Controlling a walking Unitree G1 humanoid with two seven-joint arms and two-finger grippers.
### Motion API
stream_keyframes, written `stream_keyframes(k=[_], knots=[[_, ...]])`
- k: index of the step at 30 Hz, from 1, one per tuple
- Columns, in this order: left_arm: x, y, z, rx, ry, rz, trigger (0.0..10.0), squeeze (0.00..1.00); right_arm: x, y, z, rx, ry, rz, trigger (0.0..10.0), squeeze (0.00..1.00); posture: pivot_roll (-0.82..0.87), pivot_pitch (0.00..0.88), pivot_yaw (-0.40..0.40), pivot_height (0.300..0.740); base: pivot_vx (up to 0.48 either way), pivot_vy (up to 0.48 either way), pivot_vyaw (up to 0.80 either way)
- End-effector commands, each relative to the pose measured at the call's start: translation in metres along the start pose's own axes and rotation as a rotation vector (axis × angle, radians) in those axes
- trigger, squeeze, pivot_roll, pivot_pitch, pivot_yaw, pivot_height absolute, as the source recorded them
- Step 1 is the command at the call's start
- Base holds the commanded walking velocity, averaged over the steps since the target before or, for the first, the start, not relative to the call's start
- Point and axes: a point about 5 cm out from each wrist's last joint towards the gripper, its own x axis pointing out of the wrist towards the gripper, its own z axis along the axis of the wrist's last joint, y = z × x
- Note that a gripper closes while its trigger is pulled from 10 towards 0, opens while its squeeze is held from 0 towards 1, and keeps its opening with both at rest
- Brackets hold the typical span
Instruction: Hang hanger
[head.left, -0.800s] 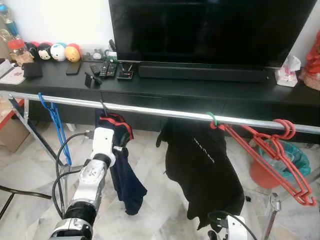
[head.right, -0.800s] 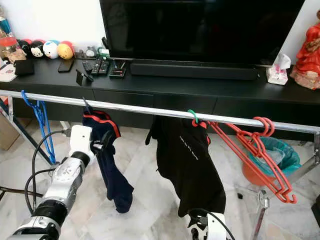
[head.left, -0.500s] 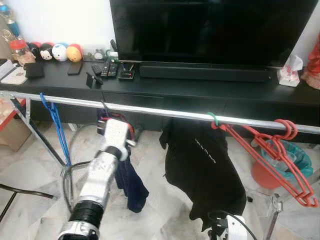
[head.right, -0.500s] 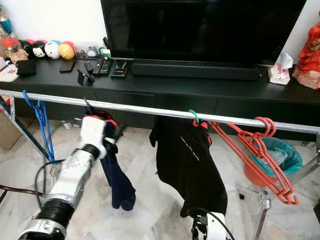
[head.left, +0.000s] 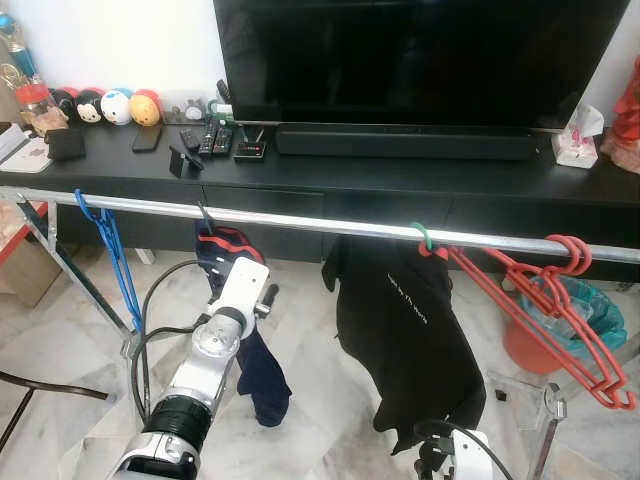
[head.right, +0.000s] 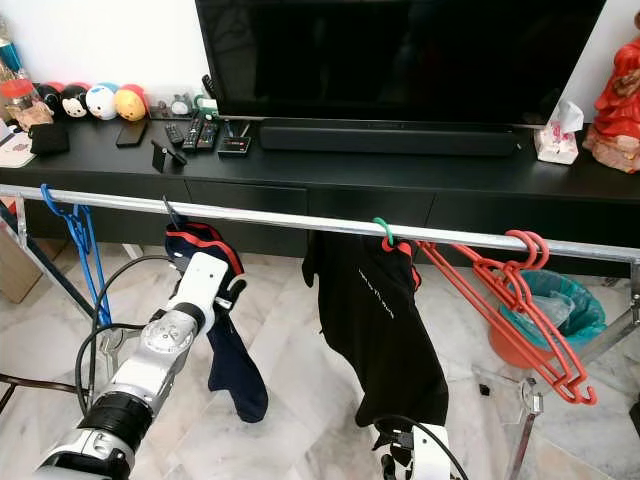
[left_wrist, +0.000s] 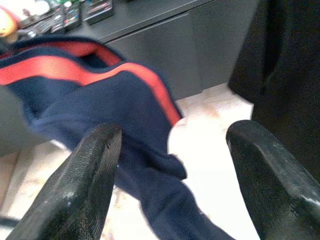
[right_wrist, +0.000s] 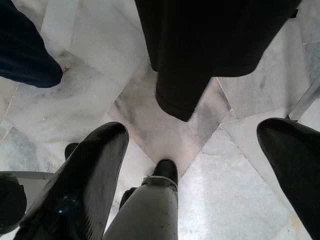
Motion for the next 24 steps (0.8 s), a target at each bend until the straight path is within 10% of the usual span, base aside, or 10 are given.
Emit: stream_keyframes(k=[1, 24], knots=[[0.001, 0.003, -0.002, 0.017, 0.034, 0.027, 10.0, 0.0, 0.0, 0.001, -0.001, 0.006, 0.011, 0.001, 10.0, 0.0, -0.04, 0.0, 0.018, 0.74, 0.0, 0.0, 0.0], [0.0, 0.026, -0.021, 0.011, 0.192, 0.193, 10.0, 0.0, 0.0, -0.001, 0.001, -0.005, 0.01, 0.008, 10.0, 0.0, -0.02, 0.0, -0.01, 0.74, 0.0, 0.0, 0.0]])
